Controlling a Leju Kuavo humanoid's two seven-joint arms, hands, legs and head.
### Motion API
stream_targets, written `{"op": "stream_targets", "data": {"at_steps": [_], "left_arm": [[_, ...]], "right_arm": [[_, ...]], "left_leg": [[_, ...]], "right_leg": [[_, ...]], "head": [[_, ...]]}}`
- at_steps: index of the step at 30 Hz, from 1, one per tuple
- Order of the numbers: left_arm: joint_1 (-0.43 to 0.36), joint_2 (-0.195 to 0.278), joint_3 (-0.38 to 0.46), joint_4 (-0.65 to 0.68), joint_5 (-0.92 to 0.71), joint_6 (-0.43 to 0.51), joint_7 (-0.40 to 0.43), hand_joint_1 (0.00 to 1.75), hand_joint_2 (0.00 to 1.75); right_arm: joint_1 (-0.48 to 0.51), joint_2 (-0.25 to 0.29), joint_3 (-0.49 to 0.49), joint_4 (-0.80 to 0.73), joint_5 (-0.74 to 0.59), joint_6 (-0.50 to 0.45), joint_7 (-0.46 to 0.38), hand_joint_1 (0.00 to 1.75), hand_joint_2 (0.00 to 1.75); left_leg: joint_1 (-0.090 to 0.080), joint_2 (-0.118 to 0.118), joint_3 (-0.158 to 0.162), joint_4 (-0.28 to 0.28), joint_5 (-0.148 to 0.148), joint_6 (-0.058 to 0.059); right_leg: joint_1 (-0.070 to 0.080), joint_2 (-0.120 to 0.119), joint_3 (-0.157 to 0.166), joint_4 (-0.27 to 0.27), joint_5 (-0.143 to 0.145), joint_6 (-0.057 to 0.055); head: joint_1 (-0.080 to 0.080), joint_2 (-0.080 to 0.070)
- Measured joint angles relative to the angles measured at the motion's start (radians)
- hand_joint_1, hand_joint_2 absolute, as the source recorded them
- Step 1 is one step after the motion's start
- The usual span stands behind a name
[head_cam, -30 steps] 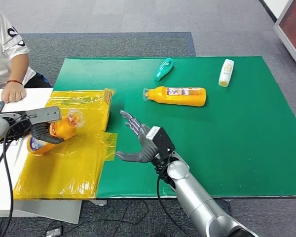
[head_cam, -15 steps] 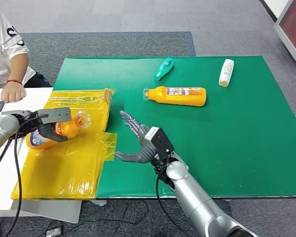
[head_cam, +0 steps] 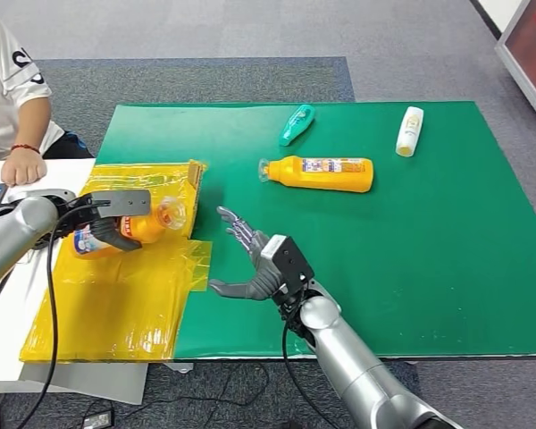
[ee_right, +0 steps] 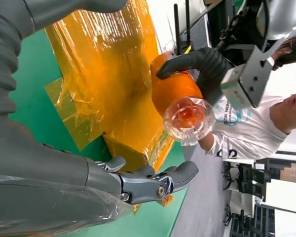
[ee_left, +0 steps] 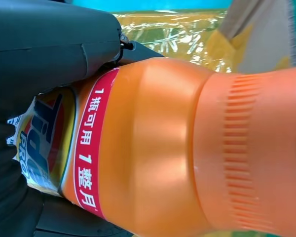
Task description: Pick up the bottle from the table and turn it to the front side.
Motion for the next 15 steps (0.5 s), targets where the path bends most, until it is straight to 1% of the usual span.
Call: {"op": "stream_targets", "data": {"at_steps": [15], "left_arm": [[-0.023, -0.018, 0.001, -0.029, 0.103, -0.050, -0.015, 1.75, 1.75]], "right_arm": [[0.001, 0.002, 0.000, 0.010, 0.002, 0.003, -0.014, 0.00, 1.75]], "left_leg": [[0.000, 0.000, 0.000, 0.000, 0.000, 0.000]], "right_leg": [[0.000, 0.000, 0.000, 0.000, 0.000, 0.000]], "head": [[0.000, 0.000]]}}
